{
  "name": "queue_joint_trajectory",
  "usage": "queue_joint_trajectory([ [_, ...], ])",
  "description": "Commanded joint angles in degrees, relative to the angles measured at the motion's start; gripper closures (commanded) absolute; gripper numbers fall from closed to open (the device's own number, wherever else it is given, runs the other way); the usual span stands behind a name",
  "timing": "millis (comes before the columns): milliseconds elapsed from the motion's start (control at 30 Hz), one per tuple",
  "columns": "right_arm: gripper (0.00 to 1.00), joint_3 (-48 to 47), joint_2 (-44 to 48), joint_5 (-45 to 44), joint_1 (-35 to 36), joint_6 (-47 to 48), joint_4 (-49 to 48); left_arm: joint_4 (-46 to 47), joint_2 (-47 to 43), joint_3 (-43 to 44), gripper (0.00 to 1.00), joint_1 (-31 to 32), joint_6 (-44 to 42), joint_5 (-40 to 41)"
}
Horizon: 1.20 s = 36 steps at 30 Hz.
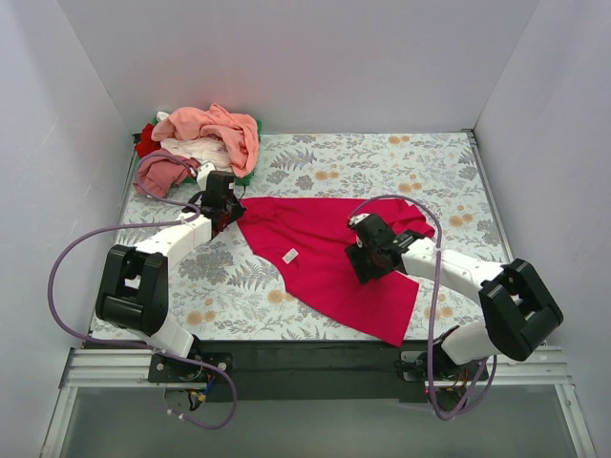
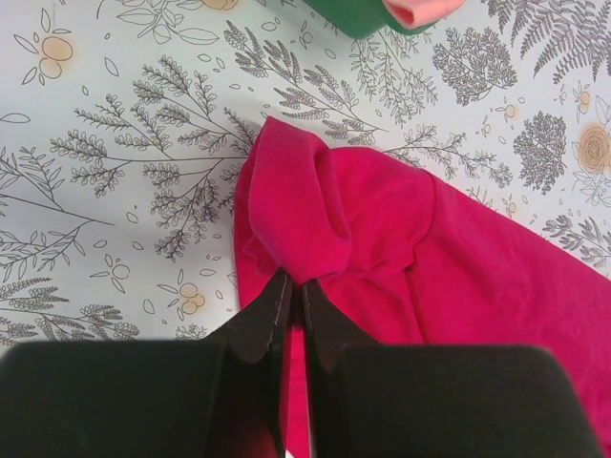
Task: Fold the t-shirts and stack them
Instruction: Flatten the tshirt out
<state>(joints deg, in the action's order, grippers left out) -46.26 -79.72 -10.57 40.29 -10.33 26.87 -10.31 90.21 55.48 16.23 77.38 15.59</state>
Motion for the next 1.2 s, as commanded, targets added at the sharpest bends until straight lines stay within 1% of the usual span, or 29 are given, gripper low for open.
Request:
queue_joint_trajectory([
  [0, 0.33, -0.94, -3.06, -3.58, -0.04, -1.01, 0.11, -0.33, -3.38, -0.99, 1.0, -0.14, -0.04, 1.02],
  [100, 0.41, -2.16, -5.61, -4.63, -0.13, -1.19, 0.29, -0.42, -3.47, -1.17, 1.0, -0.14, -0.13, 1.72],
  [200, 0.47, -3.04, -7.72, -4.64, -0.39, -1.45, 0.55, -0.33, -3.12, -0.99, 1.0, -0.23, -0.57, 2.51],
  [233, 0.53, -3.31, -8.34, -4.72, -0.39, -1.62, 0.81, -0.33, -3.11, -1.08, 1.0, -0.23, -0.57, 2.77],
  [367, 0.6, -3.75, -8.0, -6.04, -1.0, -2.42, 1.52, -0.33, -3.38, -1.17, 1.0, -0.23, -0.57, 3.21],
  [467, 0.63, -3.75, -7.03, -6.13, -1.44, -2.5, 1.6, -0.33, -3.55, -1.17, 1.0, -0.23, -0.66, 3.48],
  [667, 0.63, -3.75, -6.15, -5.69, -2.32, -2.24, 1.69, -0.33, -3.2, -1.08, 1.0, -0.23, -0.74, 3.92],
  [800, 0.64, -4.27, -6.32, -5.96, -3.38, -1.98, 1.6, -0.33, -3.03, -0.99, 1.0, -0.23, -0.74, 3.92],
  [900, 0.68, -5.06, -6.67, -5.96, -4.26, -1.98, 1.51, -0.24, -2.76, -0.9, 1.0, -0.23, -0.74, 3.83],
  [1167, 0.69, -7.79, -8.16, -4.9, -6.1, -1.19, 0.73, -0.15, -1.8, -0.47, 1.0, -0.15, -0.83, 3.39],
])
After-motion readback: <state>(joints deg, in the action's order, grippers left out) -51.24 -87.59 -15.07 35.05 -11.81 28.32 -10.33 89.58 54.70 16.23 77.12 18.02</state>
